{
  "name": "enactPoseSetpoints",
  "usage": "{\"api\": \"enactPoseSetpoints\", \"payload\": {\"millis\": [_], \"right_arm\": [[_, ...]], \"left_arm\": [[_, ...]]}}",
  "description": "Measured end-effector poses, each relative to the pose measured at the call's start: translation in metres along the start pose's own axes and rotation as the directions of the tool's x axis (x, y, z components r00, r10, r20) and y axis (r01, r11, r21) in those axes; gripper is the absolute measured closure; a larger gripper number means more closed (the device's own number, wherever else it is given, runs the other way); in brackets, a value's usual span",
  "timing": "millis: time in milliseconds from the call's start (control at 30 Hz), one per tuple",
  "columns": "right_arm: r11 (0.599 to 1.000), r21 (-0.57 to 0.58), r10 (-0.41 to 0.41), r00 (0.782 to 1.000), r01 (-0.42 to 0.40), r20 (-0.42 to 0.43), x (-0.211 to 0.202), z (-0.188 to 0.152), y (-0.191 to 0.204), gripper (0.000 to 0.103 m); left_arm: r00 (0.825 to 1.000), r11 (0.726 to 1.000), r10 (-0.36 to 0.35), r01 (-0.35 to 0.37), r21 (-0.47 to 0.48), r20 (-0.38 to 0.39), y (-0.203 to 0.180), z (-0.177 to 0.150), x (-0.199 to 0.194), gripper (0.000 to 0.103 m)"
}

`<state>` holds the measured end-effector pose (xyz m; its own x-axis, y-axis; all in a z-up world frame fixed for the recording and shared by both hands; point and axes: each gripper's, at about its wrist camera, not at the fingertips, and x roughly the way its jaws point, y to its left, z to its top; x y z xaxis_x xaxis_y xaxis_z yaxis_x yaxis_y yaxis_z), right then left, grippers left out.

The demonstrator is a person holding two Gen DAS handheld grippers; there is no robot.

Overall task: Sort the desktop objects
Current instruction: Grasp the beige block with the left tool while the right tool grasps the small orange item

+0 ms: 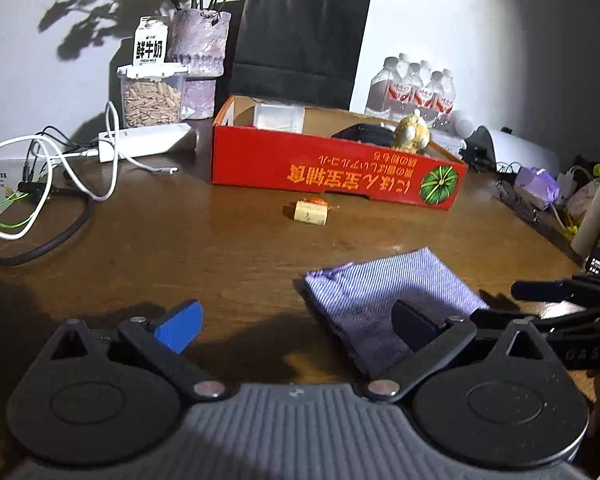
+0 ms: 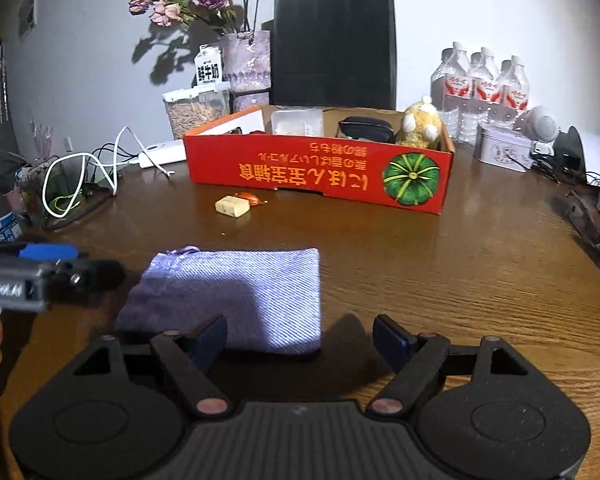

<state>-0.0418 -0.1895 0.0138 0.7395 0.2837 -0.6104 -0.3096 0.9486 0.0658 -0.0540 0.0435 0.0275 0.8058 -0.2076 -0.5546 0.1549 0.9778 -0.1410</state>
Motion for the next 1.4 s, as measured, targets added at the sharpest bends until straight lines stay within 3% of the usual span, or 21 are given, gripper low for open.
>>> {"api": "enactPoseSetpoints", "payload": {"millis": [133, 267, 400, 533, 600, 667, 733, 933, 1033, 1133, 1200, 1300, 1400], "right_arm": [[0.999, -0.032, -0.019, 1.0, 0.018, -0.014, 0.017, 0.008, 0.005, 0.024], [0.999, -0.041, -0.012, 1.0, 0.01, -0.029, 0.031, 0.015, 0.007, 0.026], [0.998, -0.062, -0.011, 0.999, 0.009, -0.04, 0.042, 0.02, 0.008, 0.026], [0.999, -0.052, -0.01, 0.999, 0.008, -0.036, 0.047, 0.025, 0.003, 0.026], [0.997, -0.068, -0.021, 0.999, 0.019, -0.03, 0.051, 0.032, 0.0, 0.027], [0.997, -0.069, -0.025, 1.0, 0.023, -0.019, 0.055, 0.043, -0.004, 0.032], [0.997, -0.076, -0.002, 1.0, 0.001, -0.01, 0.061, 0.057, -0.008, 0.039], [0.976, -0.182, 0.112, 0.993, -0.117, -0.036, 0.1, 0.094, 0.012, 0.047], [0.965, -0.209, 0.147, 0.986, -0.159, -0.074, 0.128, 0.107, 0.026, 0.059], [0.96, -0.222, 0.15, 0.982, -0.172, -0.111, 0.15, 0.11, 0.038, 0.066], [0.959, -0.221, 0.16, 0.984, -0.175, -0.083, 0.157, 0.11, 0.041, 0.071], [0.962, -0.213, 0.158, 0.984, -0.171, -0.08, 0.155, 0.109, 0.043, 0.09], [0.967, -0.217, 0.117, 0.99, -0.132, -0.078, 0.144, 0.103, 0.042, 0.09]], "left_arm": [[0.999, 0.998, -0.026, 0.025, 0.061, 0.023, 0.0, 0.026, 0.026, 0.001], [0.998, 0.995, -0.051, 0.052, 0.089, -0.023, -0.003, 0.052, 0.072, 0.013], [0.998, 0.992, -0.045, 0.049, 0.112, -0.037, -0.007, 0.069, 0.11, 0.014], [0.996, 0.99, -0.033, 0.044, 0.132, -0.079, -0.007, 0.075, 0.131, 0.021], [0.994, 0.991, -0.045, 0.057, 0.123, -0.101, -0.004, 0.074, 0.137, 0.035], [0.994, 0.99, -0.042, 0.055, 0.131, -0.098, -0.003, 0.072, 0.138, 0.061], [0.994, 0.988, -0.043, 0.057, 0.142, -0.102, -0.001, 0.072, 0.136, 0.072], [0.994, 0.999, -0.032, 0.035, 0.027, -0.103, 0.029, 0.073, 0.123, 0.072], [0.996, 1.0, -0.024, 0.023, -0.011, -0.087, 0.043, 0.07, 0.116, 0.072], [0.996, 1.0, -0.028, 0.027, -0.01, -0.08, 0.049, 0.07, 0.115, 0.072], [0.996, 0.999, -0.032, 0.032, -0.004, -0.081, 0.049, 0.07, 0.114, 0.072], [0.997, 1.0, -0.026, 0.027, 0.011, -0.078, 0.047, 0.07, 0.113, 0.072], [0.998, 0.999, -0.021, 0.022, 0.023, -0.065, 0.046, 0.068, 0.112, 0.072]]}}
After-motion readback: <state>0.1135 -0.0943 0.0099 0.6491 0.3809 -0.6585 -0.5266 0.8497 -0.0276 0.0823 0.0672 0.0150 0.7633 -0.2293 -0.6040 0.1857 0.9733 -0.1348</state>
